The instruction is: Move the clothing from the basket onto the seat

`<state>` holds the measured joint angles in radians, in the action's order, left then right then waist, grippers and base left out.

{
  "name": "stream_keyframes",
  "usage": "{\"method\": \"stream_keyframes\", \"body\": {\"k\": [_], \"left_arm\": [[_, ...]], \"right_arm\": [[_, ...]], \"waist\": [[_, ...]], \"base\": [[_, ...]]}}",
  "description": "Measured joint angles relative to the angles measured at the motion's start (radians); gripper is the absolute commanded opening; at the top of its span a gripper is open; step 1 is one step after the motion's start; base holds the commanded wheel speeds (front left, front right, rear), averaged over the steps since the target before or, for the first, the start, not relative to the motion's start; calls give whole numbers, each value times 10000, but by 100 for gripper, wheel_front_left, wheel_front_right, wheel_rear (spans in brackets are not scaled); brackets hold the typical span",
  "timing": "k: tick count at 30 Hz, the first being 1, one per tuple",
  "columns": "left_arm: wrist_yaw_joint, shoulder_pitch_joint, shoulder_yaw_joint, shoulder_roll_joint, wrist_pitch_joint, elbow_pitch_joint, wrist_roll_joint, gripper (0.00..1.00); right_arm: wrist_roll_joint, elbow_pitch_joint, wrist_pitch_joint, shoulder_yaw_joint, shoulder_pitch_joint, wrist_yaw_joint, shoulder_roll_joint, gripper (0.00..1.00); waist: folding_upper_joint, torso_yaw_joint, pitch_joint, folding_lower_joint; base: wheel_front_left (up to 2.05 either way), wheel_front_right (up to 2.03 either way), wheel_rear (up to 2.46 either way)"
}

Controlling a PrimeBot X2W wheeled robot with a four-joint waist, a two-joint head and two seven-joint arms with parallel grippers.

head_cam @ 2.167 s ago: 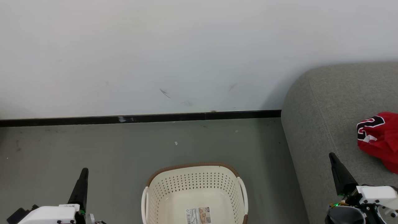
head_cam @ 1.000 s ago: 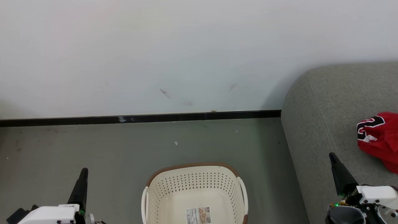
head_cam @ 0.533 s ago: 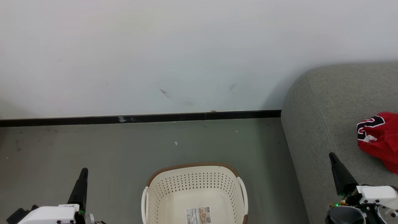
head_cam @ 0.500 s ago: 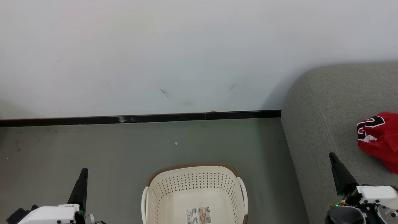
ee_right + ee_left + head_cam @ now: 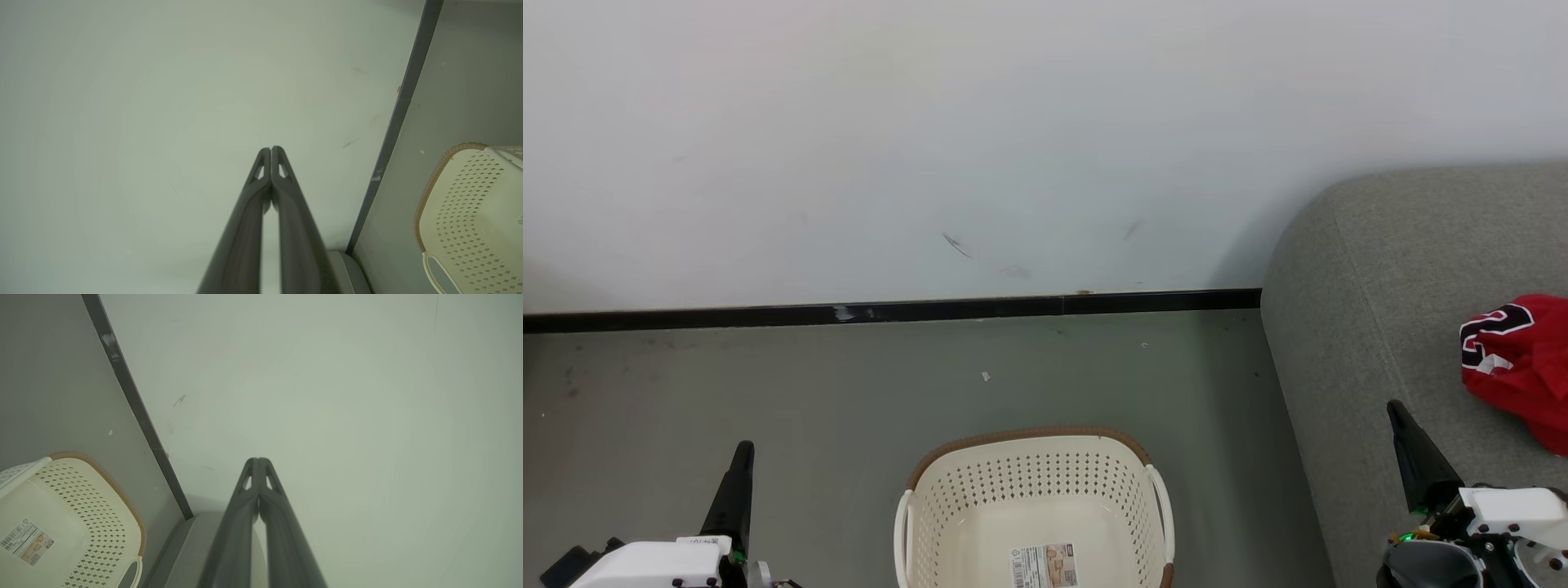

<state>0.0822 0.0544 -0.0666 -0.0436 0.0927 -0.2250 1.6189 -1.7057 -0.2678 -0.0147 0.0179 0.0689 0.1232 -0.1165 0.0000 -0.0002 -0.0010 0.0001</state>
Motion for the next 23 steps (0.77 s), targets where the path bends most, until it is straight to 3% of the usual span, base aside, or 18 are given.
{"method": "stream_keyframes", "body": {"k": [23], "left_arm": [[0, 5, -2, 2, 0, -19, -2, 0]], "right_arm": [[0, -2, 0, -8, 1, 0, -6, 0]], "waist": [[0, 0, 0, 0]], "base": [[0, 0, 0]]}}
